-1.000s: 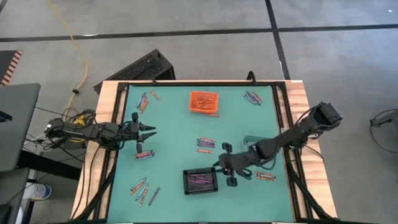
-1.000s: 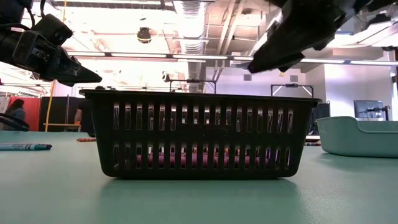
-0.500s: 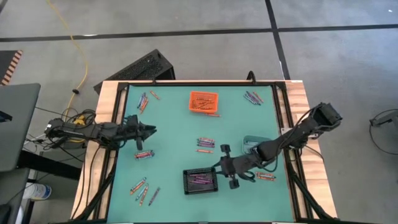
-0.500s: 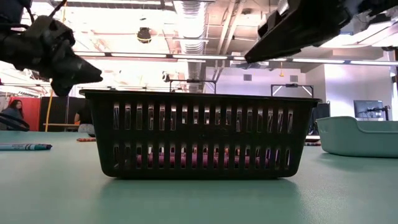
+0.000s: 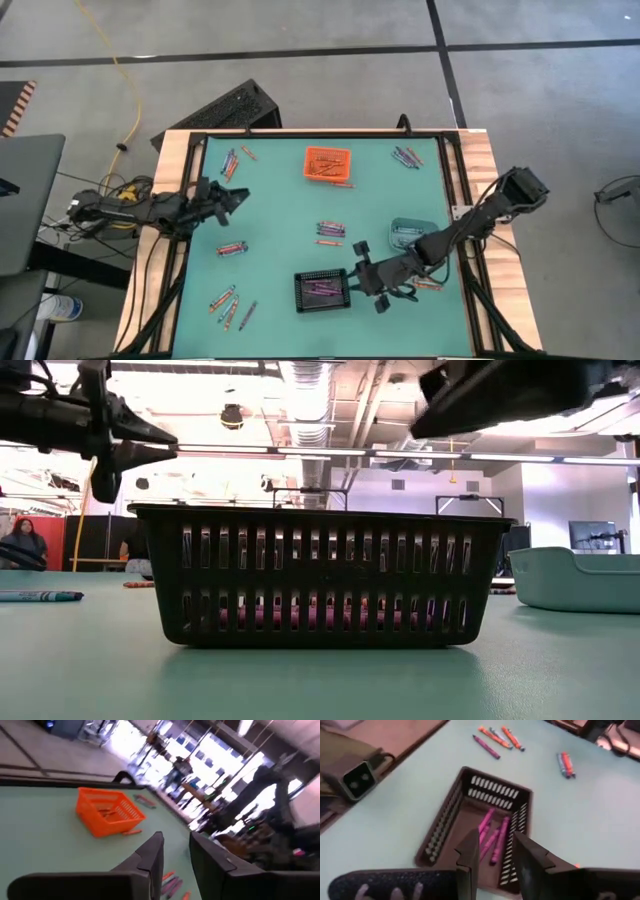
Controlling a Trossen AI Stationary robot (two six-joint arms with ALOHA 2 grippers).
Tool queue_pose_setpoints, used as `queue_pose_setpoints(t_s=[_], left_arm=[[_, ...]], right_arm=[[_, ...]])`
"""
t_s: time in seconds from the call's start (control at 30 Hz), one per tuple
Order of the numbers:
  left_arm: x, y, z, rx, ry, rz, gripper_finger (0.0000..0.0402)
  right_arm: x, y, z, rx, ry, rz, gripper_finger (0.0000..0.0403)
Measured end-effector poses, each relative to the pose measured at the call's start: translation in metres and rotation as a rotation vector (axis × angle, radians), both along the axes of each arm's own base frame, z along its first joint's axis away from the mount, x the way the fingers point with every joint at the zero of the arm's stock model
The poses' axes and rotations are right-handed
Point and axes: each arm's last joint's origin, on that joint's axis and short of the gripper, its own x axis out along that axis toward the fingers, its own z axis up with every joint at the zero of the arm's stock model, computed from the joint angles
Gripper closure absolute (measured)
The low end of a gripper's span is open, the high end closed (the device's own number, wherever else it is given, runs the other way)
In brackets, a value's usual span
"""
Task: Sort crayons
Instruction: Put the purple crayon into the black bin
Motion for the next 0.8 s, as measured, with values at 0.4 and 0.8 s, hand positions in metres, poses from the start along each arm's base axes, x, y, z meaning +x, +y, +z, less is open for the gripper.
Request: queue_pose_setpoints(t_s=[0.4, 0.8], left_arm=[[0.037, -0.003, 0.056, 0.056, 0.441, -0.088, 0.0354], [0.056, -0.017, 0.082, -0.318, 0.79, -0.241, 0.0355]], right_arm=[[0.018, -0.037, 0.001, -0.023, -0.025, -0.107, 0.0292], [0.005, -0.038, -0.015, -0.07, 0.169, -0.121, 0.0292]])
